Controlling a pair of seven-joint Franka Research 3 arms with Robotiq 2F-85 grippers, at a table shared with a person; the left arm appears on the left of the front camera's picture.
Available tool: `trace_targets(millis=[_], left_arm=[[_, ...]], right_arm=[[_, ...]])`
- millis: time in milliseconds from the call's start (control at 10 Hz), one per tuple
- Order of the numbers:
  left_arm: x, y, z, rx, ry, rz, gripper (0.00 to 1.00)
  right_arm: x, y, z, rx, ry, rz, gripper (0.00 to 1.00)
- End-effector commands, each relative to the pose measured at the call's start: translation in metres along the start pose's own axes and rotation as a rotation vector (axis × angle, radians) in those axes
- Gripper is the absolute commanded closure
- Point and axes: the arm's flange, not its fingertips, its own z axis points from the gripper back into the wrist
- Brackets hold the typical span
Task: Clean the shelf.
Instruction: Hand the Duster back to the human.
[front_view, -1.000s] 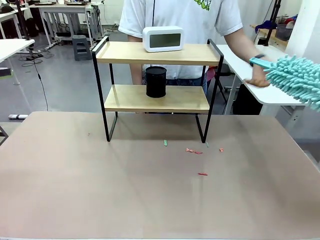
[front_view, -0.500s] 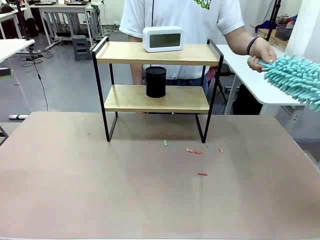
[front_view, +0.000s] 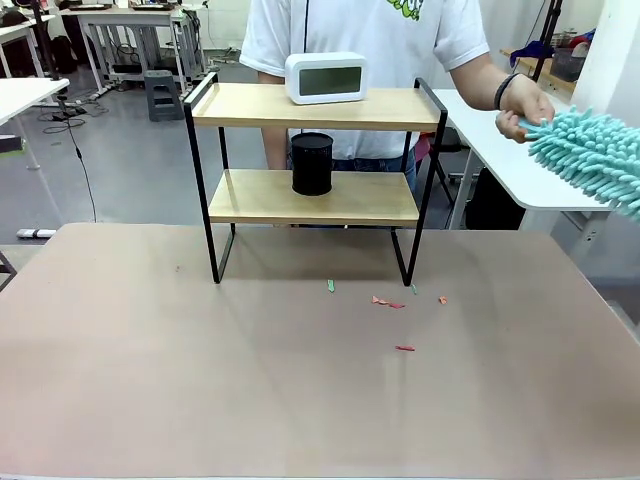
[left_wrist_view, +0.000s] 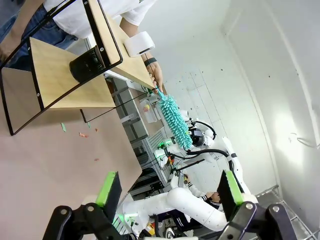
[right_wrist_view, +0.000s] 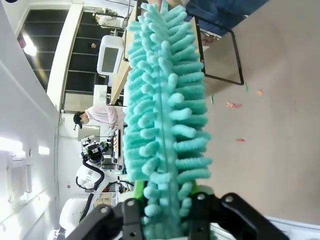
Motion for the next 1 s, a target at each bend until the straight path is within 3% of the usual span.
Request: trace_targets(millis=[0, 500, 600, 700, 900], left_arm=[[0.000, -0.002, 0.003, -0.004, 0.015, 0.004, 0.00], [0.000, 0.000, 0.000, 0.000, 0.000, 0.000, 0.00], [-0.010, -0.004, -0.007, -0.071, 0.052, 0.004, 0.00], [-0.014, 0.006, -0.034, -0.079, 0.177, 0.033, 0.00], [-0.024, 0.042, -0.134, -0.179, 0.438, 0.155, 0.00]], right_arm=[[-0.005, -0.003, 0.007, 0.024, -0.001, -0.006, 0.00], [-0.005, -0.010, 0.012, 0.063, 0.002, 0.001, 0.00], [-0.005, -0.007, 0.008, 0.066, 0.017, 0.008, 0.00], [-0.005, -0.002, -0.001, 0.072, 0.046, 0.021, 0.00], [-0.018, 0.019, -0.056, 0.085, 0.147, 0.071, 0.00]])
